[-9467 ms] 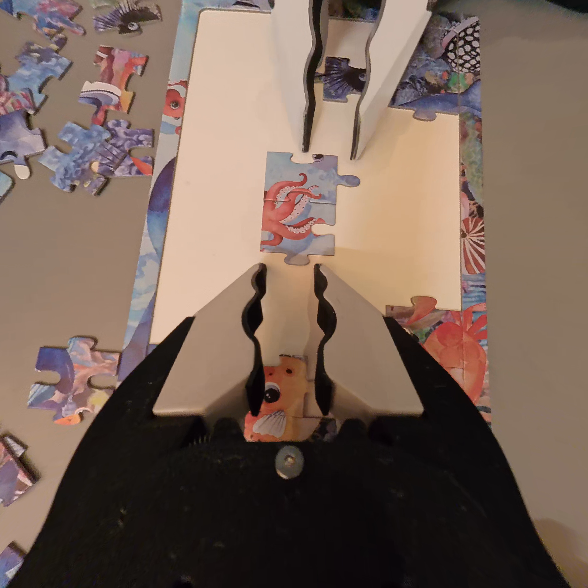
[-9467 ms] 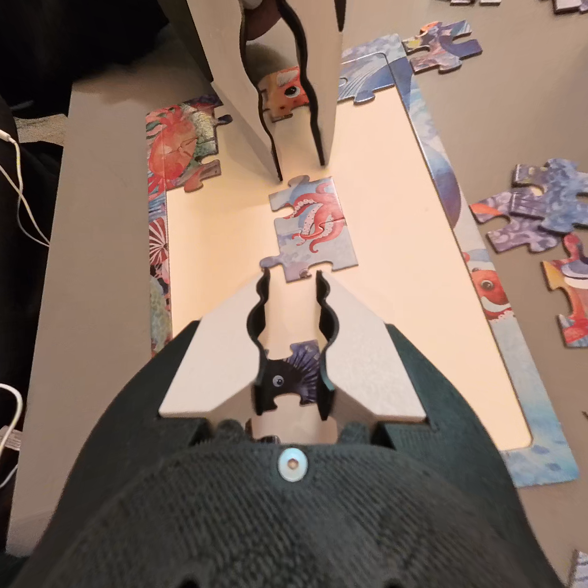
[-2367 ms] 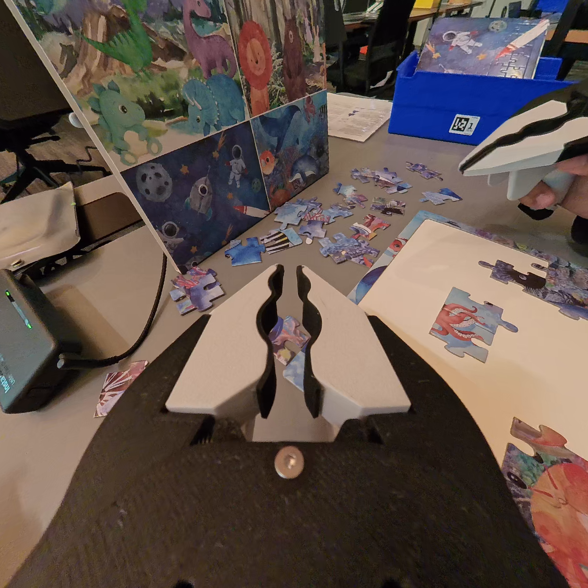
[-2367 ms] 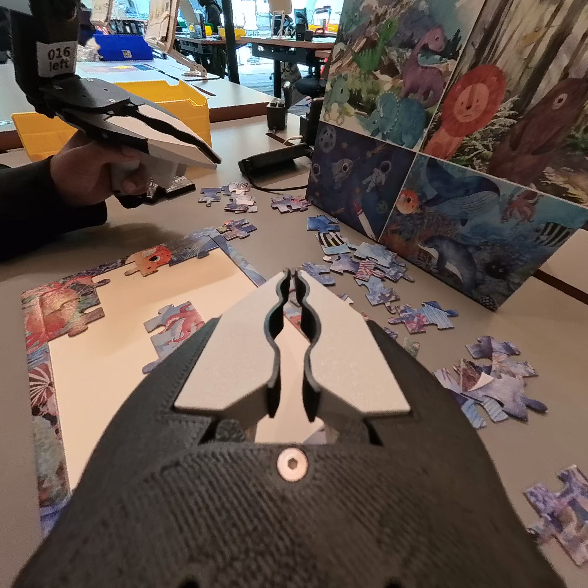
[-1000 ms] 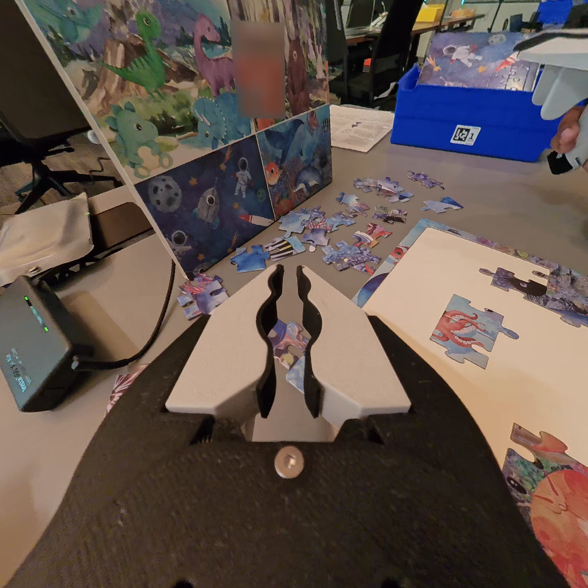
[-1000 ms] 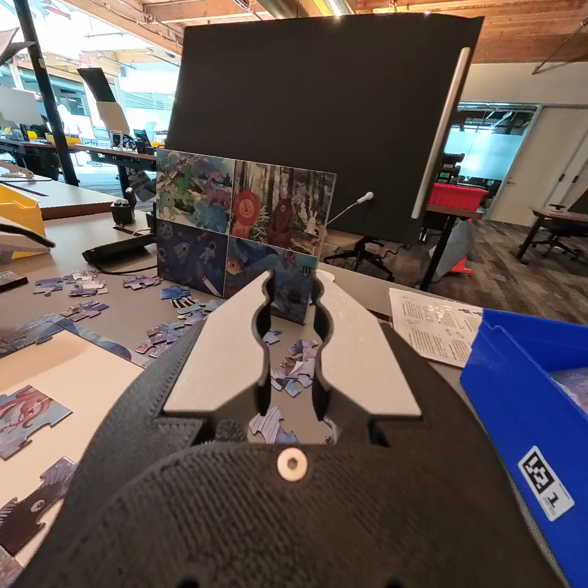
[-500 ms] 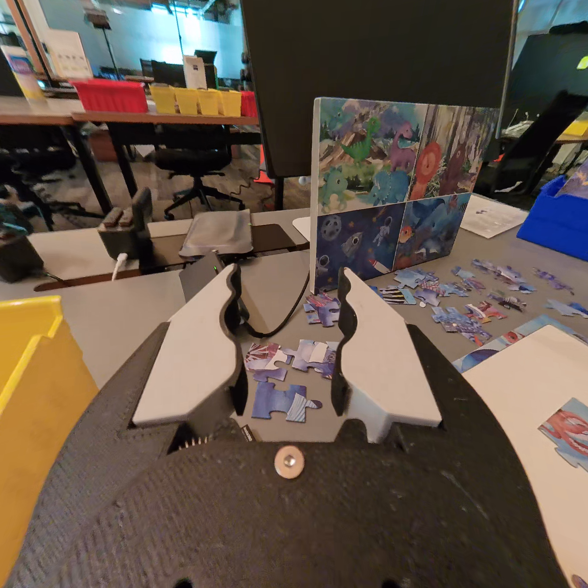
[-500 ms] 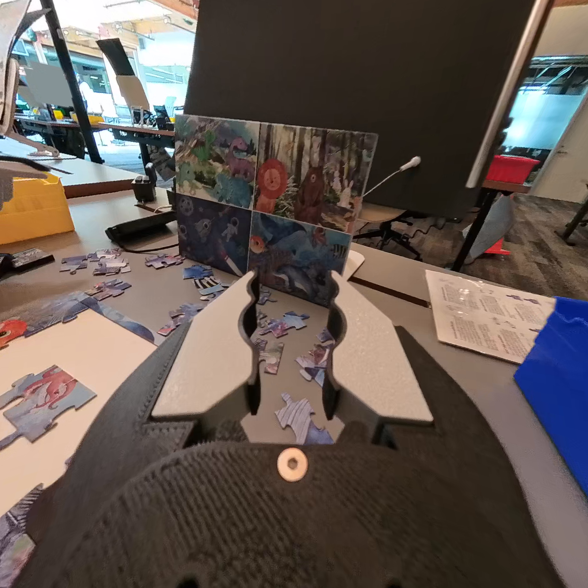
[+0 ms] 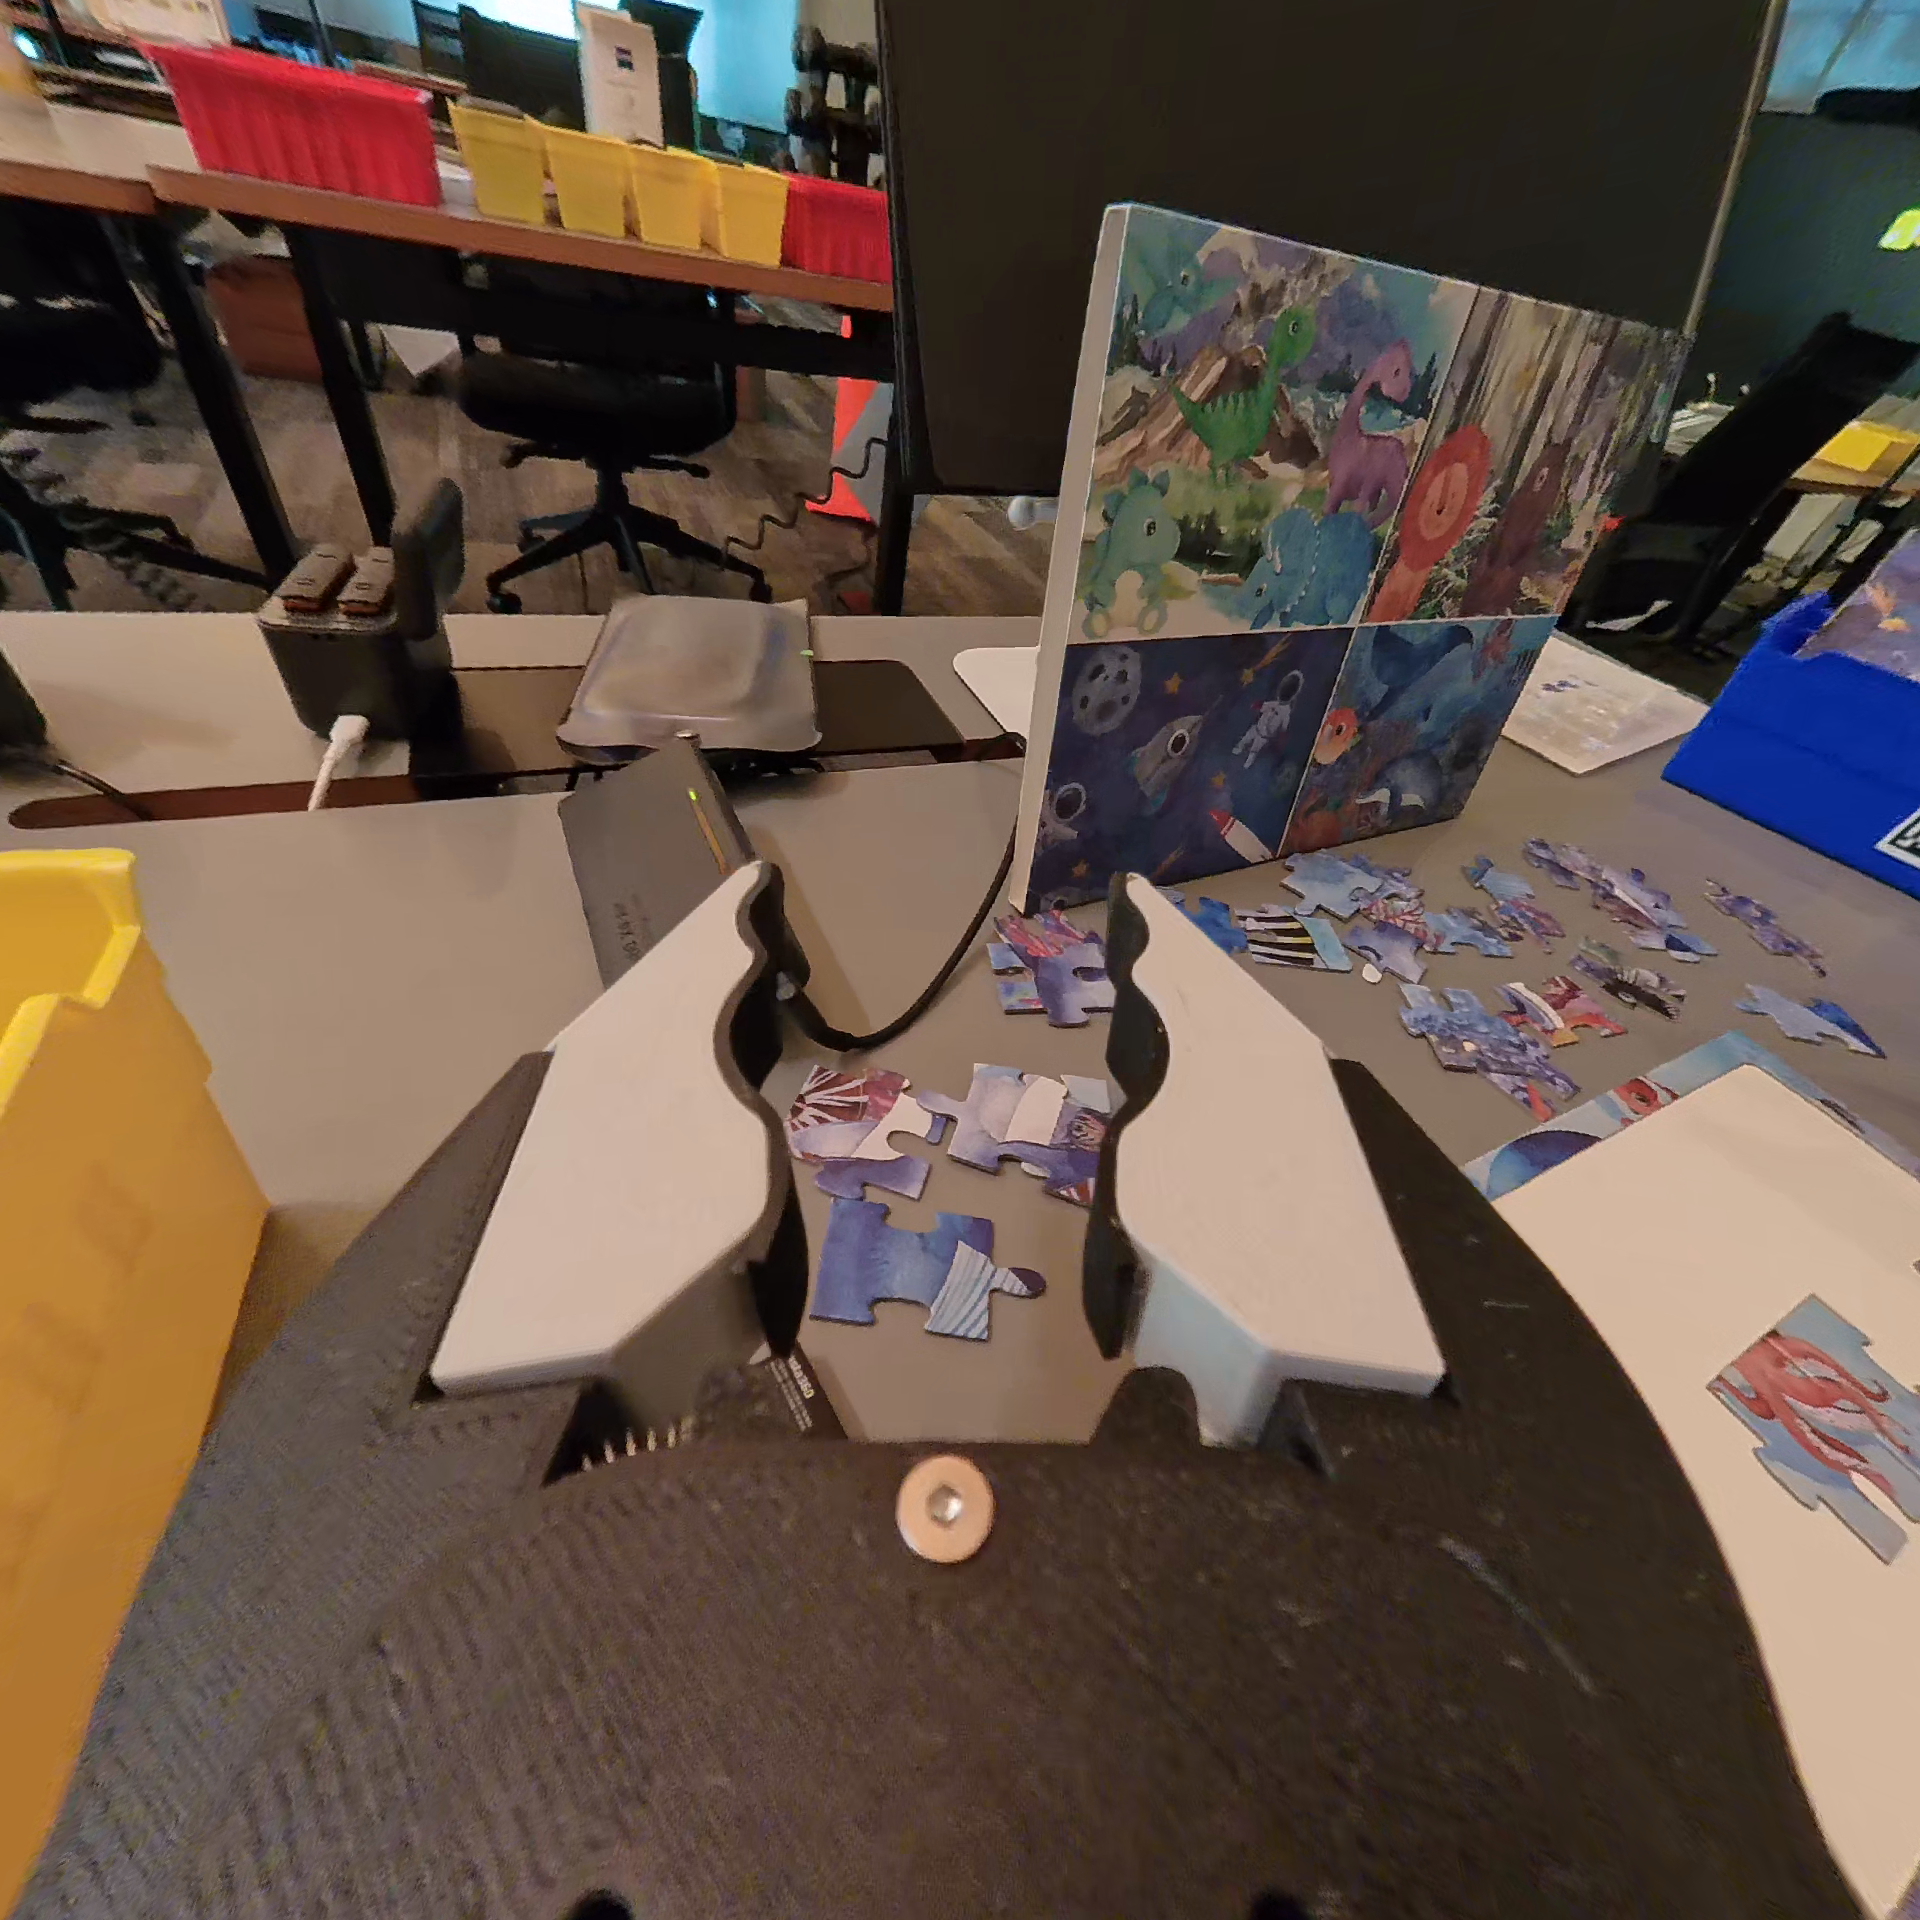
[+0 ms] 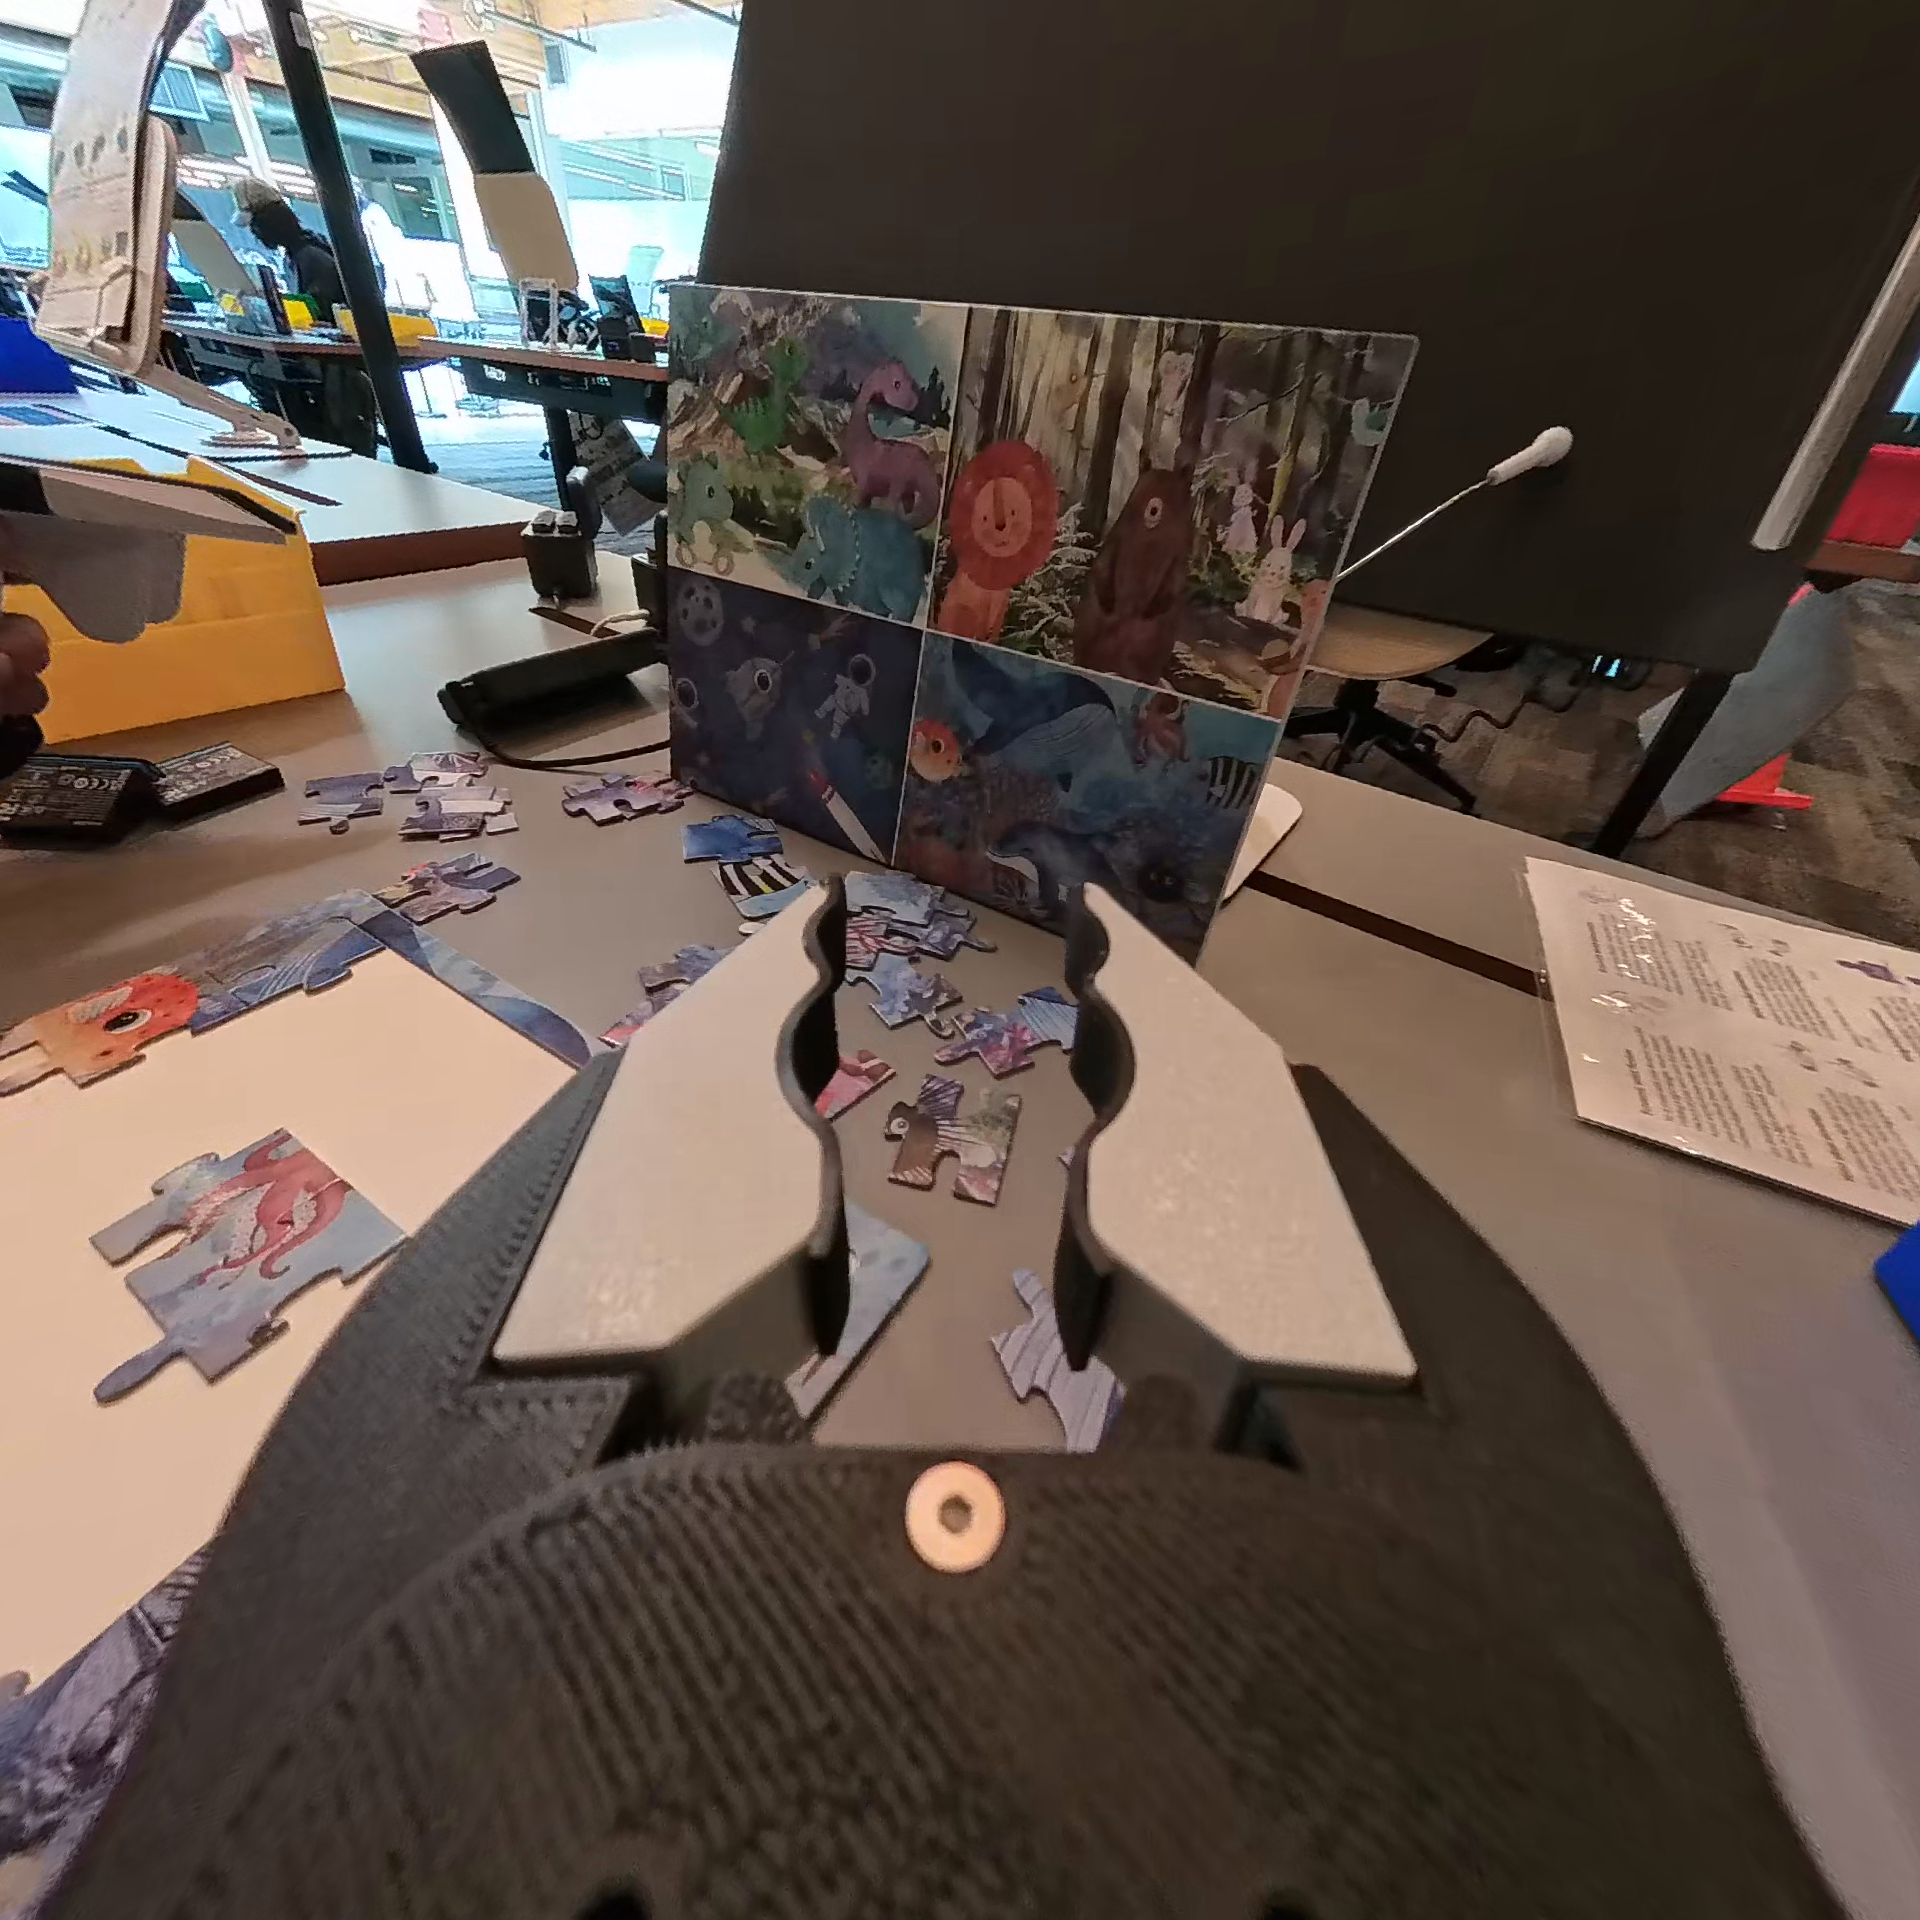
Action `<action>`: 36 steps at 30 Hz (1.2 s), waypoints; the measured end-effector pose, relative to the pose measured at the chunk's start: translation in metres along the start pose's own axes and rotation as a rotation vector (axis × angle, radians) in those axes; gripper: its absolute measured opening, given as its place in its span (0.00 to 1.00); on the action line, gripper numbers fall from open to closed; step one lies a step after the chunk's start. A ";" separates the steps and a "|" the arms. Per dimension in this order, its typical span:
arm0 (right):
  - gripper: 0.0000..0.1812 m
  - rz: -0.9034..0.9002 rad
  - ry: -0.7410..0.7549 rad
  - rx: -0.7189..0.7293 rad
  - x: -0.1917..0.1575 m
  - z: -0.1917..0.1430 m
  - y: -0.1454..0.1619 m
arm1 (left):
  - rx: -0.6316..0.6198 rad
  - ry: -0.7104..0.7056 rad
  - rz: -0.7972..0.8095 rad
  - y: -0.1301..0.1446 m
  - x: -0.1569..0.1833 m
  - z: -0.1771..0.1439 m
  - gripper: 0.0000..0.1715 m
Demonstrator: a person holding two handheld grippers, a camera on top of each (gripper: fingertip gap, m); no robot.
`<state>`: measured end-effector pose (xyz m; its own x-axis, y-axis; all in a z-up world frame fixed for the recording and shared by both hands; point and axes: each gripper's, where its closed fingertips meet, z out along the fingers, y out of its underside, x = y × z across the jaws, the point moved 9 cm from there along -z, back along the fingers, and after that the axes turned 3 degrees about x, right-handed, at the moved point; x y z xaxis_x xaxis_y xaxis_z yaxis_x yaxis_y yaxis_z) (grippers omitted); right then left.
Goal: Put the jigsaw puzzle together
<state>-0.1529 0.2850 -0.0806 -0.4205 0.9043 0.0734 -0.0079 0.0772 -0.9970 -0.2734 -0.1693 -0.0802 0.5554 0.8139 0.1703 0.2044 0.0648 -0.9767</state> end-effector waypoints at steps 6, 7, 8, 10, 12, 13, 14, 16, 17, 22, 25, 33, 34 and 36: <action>0.22 0.014 -0.011 0.002 0.000 0.000 0.000 | -0.010 0.015 -0.021 0.001 -0.001 0.001 0.34; 0.22 0.016 -0.013 0.002 0.000 0.000 0.000 | -0.007 0.014 -0.024 0.000 -0.001 0.000 0.34; 0.22 0.018 -0.014 0.002 0.000 0.000 0.000 | -0.003 0.017 -0.032 0.000 -0.002 -0.001 0.34; 0.22 0.022 -0.016 0.001 0.000 0.001 0.001 | 0.013 0.026 -0.060 -0.003 -0.005 -0.003 0.35; 0.22 0.027 -0.018 0.001 0.000 0.001 0.001 | 0.035 0.035 -0.094 -0.006 -0.008 -0.006 0.35; 0.22 0.030 -0.019 0.001 0.000 0.001 0.001 | 0.047 0.040 -0.111 -0.007 -0.010 -0.008 0.35; 0.22 0.032 -0.019 0.001 0.000 0.001 0.001 | 0.056 0.045 -0.127 -0.008 -0.011 -0.009 0.34; 0.21 0.029 -0.012 0.001 0.002 0.000 0.001 | 0.069 0.063 -0.155 -0.009 -0.012 -0.011 0.34; 0.20 0.023 -0.003 0.011 0.003 -0.002 -0.001 | 0.071 0.077 -0.167 -0.009 -0.011 -0.011 0.34; 0.18 0.032 0.038 0.073 0.011 -0.012 -0.009 | 0.012 0.217 -0.179 -0.003 0.005 -0.003 0.22; 0.18 0.066 0.036 0.085 0.015 -0.014 -0.009 | -0.042 0.296 -0.194 0.004 0.016 0.004 0.18; 0.18 0.058 0.040 0.092 0.015 -0.016 -0.012 | -0.122 0.349 -0.167 0.017 0.030 0.013 0.15; 0.19 0.053 0.047 0.095 0.016 -0.017 -0.013 | -0.127 0.354 -0.169 0.017 0.031 0.014 0.15; 0.19 0.055 0.056 0.104 0.018 -0.020 -0.014 | -0.131 0.361 -0.173 0.018 0.032 0.014 0.15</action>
<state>-0.1427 0.3088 -0.0644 -0.3717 0.9282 0.0165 -0.0809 -0.0146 -0.9966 -0.2635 -0.1341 -0.0943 0.7463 0.5411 0.3876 0.4070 0.0898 -0.9090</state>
